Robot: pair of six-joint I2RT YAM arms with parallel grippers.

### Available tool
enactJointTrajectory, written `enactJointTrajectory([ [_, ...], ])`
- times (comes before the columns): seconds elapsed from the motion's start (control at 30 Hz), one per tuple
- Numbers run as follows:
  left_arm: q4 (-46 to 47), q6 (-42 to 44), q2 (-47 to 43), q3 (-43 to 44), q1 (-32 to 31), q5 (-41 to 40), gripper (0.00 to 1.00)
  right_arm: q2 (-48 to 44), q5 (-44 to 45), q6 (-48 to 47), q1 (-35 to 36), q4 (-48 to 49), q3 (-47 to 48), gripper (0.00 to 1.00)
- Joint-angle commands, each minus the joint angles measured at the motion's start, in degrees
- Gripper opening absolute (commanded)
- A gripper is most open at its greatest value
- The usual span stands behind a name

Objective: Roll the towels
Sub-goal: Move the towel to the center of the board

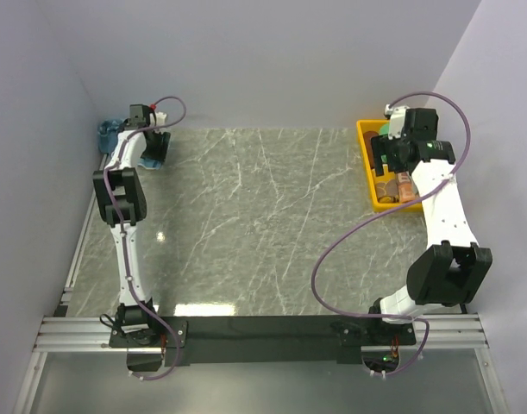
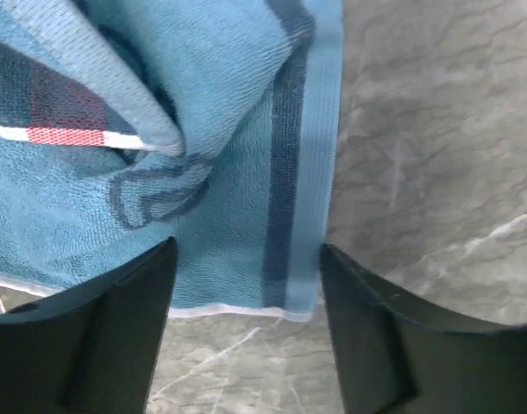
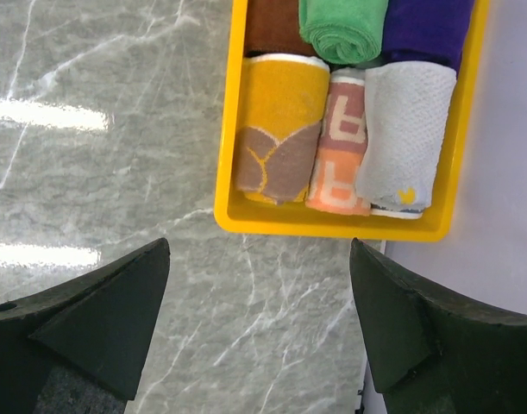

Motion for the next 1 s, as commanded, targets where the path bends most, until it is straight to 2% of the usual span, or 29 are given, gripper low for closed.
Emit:
enactJointTrajectory([
  [0.0,-0.94,-0.15,0.33,0.0,0.1,3.56,0.65,-0.61,0.44,0.44,-0.19,-1.61,1.77,0.91],
  [0.13,-5.07,-0.33,0.69,-0.53,0.37,10.92,0.38,0.36,-2.28,1.14,-0.19,-3.11,3.18,0.91],
  [0.2,-7.8,0.63,-0.54,-2.19,0.11,14.88,0.06,0.62,-5.7,1.58,-0.19,-3.98,3.44,0.91],
  [0.23,-8.15,0.38,-1.5,-3.42,-0.24,17.43,0.0,0.97,-7.11,1.84,-0.19,-4.42,3.53,0.91],
  [0.33,-6.94,-0.5,-11.74,-13.5,-3.49,24.71,0.0,1.67,-12.2,3.07,-0.19,-5.83,3.44,0.9],
  [0.37,-5.97,-0.85,-14.32,-20.5,-4.89,26.4,0.0,1.85,-13.61,3.6,-0.1,-6.18,3.27,0.9],
  [0.43,-4.47,-1.03,-21.59,-26.69,-12.43,27.82,0.0,2.64,-17.56,4.3,-0.19,-6.27,2.83,0.89],
  [0.47,-4.29,-1.21,-23.81,-31.33,-18.73,29.91,0.0,2.99,-19.06,4.74,-0.19,-6.79,2.74,0.89],
  [0.57,-4.02,-2.08,-30.41,-35.85,-29.29,35.62,0.0,4.92,-23.02,5.62,-0.19,-7.15,2.74,0.87],
  [0.6,-4.63,-1.56,-31.21,-36.04,-30.9,37.21,0.0,5.45,-23.9,5.71,-0.19,-7.24,2.91,0.85],
  [0.7,-9.99,-0.86,-32.1,-34.46,-32.06,43.43,0.41,7.91,-26.63,5.89,0.16,-8.38,3.7,0.81],
  [0.73,-12.09,-0.33,-33.05,-33.85,-31.45,44.95,0.67,8.27,-26.98,5.97,0.33,-8.47,3.79,0.8],
  [0.83,-7.22,-1.73,-37.96,-34.54,-27.5,46.28,0.75,9.32,-27.34,6.41,1.74,-7.94,3.01,0.74],
  [0.9,-2.73,-5.85,-39.38,-35.25,-23.64,41.92,0.75,10.11,-26.81,6.85,3.75,-6.8,2.56,0.69],
  [0.97,-1.66,-7.09,-38.08,-32.11,-20.39,39.44,0.72,10.9,-25.85,7.29,4.81,-5.58,1.86,0.65],
])
